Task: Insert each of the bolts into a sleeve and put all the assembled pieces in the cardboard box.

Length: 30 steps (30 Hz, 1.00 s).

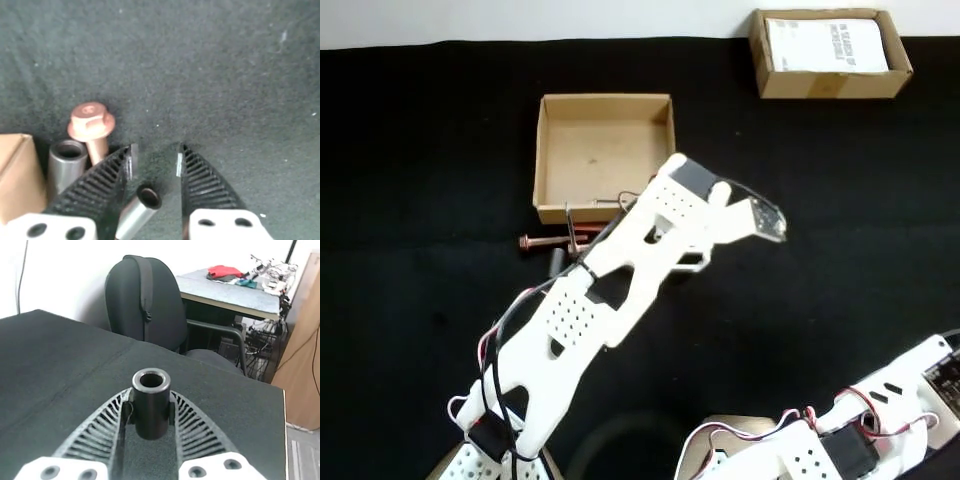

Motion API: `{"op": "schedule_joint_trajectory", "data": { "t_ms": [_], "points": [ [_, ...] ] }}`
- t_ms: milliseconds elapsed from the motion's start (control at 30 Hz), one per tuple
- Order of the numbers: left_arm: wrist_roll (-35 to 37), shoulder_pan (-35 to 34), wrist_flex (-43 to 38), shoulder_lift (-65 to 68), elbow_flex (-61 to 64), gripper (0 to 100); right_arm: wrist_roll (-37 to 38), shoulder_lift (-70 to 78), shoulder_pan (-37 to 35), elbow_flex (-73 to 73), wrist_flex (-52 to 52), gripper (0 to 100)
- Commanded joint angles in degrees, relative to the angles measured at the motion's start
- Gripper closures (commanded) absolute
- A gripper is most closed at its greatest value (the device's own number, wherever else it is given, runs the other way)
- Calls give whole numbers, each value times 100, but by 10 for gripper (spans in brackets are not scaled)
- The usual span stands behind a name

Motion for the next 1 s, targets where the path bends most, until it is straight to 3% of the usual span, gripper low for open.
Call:
{"op": "schedule_joint_trajectory", "data": {
  "t_ms": [0,967],
  "points": [
    [-35,75,62,-497,-215,853,114,-75,-110,725,-163,991],
    [-211,-338,-123,-277,-1156,853,360,-75,-110,725,-145,991]
  ]
}}
